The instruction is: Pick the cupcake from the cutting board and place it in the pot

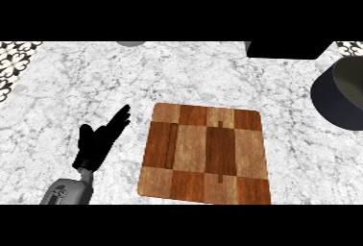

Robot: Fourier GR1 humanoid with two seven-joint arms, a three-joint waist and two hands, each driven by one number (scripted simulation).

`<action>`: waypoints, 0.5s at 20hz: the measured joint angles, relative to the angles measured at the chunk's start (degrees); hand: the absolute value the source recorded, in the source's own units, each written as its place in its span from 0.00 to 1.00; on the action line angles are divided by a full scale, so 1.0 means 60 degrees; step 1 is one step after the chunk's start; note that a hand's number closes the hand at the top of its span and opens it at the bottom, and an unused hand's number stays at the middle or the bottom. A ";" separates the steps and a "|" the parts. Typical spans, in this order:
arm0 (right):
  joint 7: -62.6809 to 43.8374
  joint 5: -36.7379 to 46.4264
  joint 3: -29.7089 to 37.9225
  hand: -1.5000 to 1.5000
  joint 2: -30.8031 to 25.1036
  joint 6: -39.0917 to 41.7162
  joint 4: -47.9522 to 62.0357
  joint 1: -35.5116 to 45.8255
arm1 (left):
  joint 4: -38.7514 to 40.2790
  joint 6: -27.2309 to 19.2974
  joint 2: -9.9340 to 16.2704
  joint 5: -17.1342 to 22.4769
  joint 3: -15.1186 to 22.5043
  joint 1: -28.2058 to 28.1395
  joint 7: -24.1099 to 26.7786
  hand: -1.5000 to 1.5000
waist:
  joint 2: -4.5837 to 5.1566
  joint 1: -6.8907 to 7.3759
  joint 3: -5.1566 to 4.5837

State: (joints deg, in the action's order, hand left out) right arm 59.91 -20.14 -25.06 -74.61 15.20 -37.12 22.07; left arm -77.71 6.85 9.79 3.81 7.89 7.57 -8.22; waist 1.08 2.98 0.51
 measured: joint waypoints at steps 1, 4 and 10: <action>0.0023 0.0207 -0.0066 1.00 0.0067 -0.0062 0.0029 0.0102 | -0.0029 0.0003 -0.0027 -0.0023 0.0045 -0.0002 0.0001 0.50 | -0.0002 0.0035 -0.0004; 0.0045 0.0860 -0.0258 1.00 0.0198 -0.0215 0.0085 0.0532 | 0.0040 -0.0013 -0.0038 -0.0072 0.0037 0.0075 -0.0002 0.50 | -0.0013 0.0047 -0.0021; 0.0085 0.2379 -0.0742 1.00 0.0964 -0.0928 0.0284 0.1377 | -0.0018 0.0047 0.0014 -0.0101 0.0028 -0.0016 -0.0056 0.50 | -0.0038 0.0072 -0.0041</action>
State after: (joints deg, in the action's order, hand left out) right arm 60.42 -5.87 -29.51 -68.82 9.64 -35.42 30.33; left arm -77.82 7.13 9.87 3.21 8.06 7.47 -8.56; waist 0.85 3.41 0.26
